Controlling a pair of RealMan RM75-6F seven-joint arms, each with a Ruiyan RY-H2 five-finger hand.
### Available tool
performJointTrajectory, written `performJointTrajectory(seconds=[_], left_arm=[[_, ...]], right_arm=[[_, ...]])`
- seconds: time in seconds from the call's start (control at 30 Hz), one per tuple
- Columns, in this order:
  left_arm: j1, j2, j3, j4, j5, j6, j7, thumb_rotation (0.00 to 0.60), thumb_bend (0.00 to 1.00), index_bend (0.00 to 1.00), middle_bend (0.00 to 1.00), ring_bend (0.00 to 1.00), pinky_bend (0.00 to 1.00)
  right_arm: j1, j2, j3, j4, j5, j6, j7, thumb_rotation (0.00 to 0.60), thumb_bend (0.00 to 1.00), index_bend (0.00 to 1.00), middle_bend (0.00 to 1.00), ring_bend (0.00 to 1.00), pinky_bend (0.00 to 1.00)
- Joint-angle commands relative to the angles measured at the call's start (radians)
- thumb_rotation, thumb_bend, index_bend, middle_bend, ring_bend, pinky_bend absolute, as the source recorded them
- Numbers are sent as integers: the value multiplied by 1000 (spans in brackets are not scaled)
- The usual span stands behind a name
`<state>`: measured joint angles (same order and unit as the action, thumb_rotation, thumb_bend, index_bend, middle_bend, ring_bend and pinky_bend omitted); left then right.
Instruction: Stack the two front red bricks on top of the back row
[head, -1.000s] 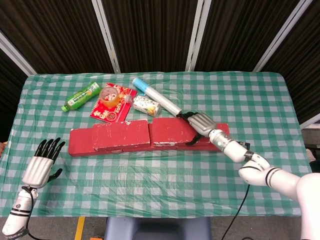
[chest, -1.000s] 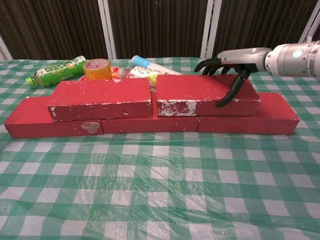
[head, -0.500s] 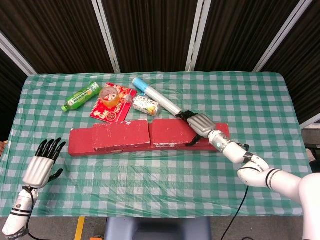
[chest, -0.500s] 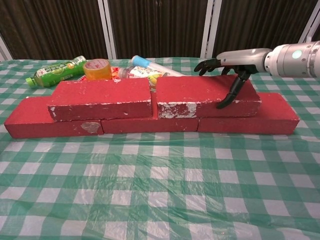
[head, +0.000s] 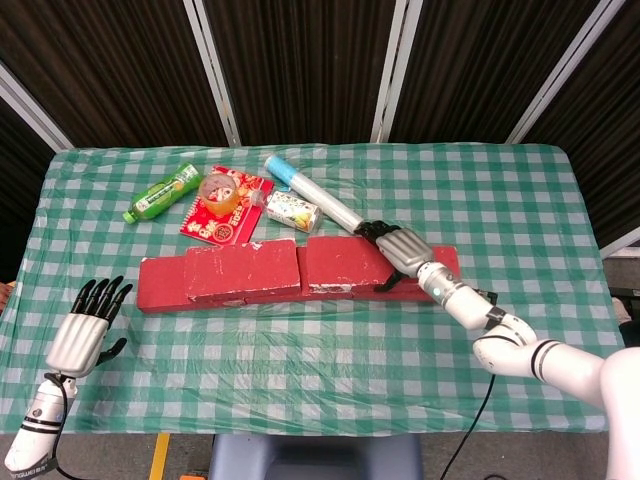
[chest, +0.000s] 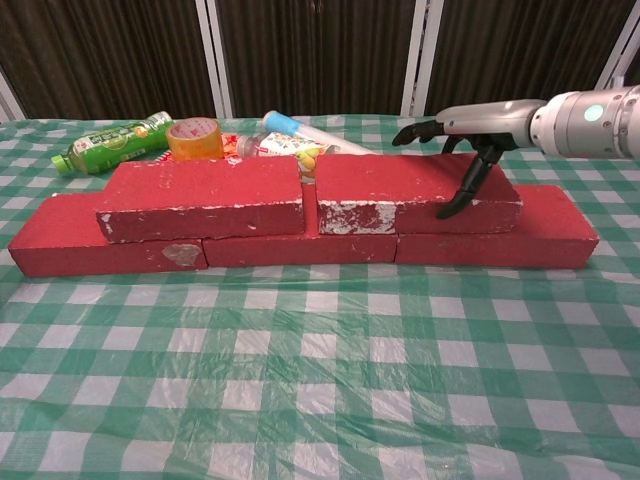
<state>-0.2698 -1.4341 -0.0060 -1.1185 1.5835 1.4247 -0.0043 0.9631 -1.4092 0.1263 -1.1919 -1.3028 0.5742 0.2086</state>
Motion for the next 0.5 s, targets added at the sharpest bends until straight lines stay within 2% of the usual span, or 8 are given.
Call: performJointTrajectory(seconds=[0.03, 0.27, 0.4, 0.5], left_arm=[[0, 1, 0, -1, 1, 2, 0, 600, 246, 0, 0, 0, 59], [3, 3, 1, -4, 7, 11, 2, 600, 247, 0, 0, 0, 59], [6, 6, 3, -9, 12, 20, 4, 600, 246, 0, 0, 0, 59], [9, 8, 5, -16, 17, 28, 10, 600, 246, 0, 0, 0, 59]], right_arm=[[-1, 3, 3, -10, 17, -9, -16, 566, 38, 0, 116, 85, 291], [-25, 43, 14, -63, 23, 29, -22, 558, 32, 0, 79, 47, 239], [-90, 109, 7, -115, -36, 143, 21, 554, 31, 0, 66, 7, 197], [-149, 167, -16, -124, -93, 234, 63, 553, 31, 14, 57, 0, 176]])
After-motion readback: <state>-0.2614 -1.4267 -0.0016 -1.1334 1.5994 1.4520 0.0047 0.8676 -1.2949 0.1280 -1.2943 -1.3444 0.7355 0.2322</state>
